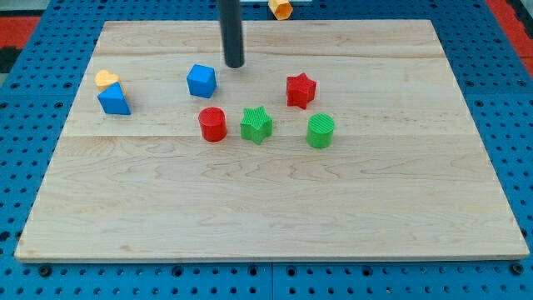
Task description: Place the blue cube to the right side of the blue triangle
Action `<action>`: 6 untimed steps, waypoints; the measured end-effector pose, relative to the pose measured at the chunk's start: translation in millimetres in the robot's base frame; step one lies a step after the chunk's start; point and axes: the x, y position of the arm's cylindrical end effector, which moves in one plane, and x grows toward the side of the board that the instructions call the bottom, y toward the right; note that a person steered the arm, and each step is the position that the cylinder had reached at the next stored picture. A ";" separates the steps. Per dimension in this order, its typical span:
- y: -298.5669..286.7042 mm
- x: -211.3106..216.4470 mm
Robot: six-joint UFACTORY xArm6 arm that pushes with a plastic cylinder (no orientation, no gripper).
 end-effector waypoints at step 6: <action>-63.2 82.6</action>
